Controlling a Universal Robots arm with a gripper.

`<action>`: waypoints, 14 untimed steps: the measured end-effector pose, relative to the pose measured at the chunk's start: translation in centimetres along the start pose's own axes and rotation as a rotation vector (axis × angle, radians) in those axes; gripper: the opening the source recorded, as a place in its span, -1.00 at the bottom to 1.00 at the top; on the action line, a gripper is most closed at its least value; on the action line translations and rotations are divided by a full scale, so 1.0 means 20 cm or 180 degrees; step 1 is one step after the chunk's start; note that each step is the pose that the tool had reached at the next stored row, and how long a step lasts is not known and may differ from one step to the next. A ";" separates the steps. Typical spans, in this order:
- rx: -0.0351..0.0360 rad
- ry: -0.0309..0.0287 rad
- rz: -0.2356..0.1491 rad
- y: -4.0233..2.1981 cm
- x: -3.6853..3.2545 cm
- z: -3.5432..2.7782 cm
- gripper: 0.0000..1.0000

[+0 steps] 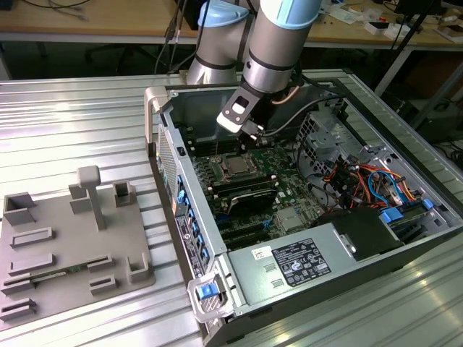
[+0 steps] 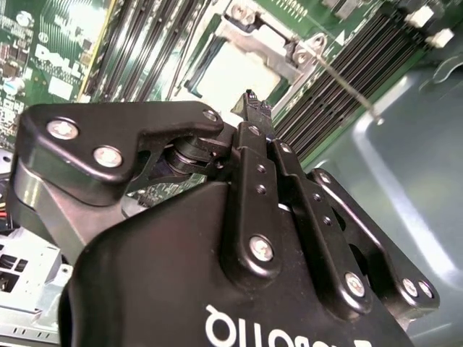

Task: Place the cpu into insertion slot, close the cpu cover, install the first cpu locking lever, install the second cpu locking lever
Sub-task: 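Close the cpu cover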

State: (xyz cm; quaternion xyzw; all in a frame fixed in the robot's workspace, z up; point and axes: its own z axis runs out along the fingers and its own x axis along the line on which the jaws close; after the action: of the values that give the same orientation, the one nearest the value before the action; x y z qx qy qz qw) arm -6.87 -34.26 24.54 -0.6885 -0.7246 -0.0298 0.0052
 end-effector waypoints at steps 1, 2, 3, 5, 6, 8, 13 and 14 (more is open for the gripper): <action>0.0002 0.0000 0.0000 -0.009 0.000 0.000 -0.79; 0.0004 0.0000 0.0000 -0.016 0.001 0.001 -0.79; 0.0006 0.0000 0.0000 -0.025 0.001 0.001 -0.79; 0.0009 0.0000 0.0001 -0.037 0.002 0.002 -0.79; 0.0010 0.0001 0.0001 -0.043 0.002 0.002 -0.79; 0.0012 0.0000 0.0000 -0.051 0.003 0.002 -0.79; 0.0012 0.0000 0.0001 -0.053 0.003 0.002 -0.79; 0.0012 0.0001 0.0001 -0.053 0.003 0.002 -0.79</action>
State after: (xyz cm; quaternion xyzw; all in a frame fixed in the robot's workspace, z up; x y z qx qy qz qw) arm -7.93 -34.26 24.46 -0.6885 -0.7246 -0.0284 0.0066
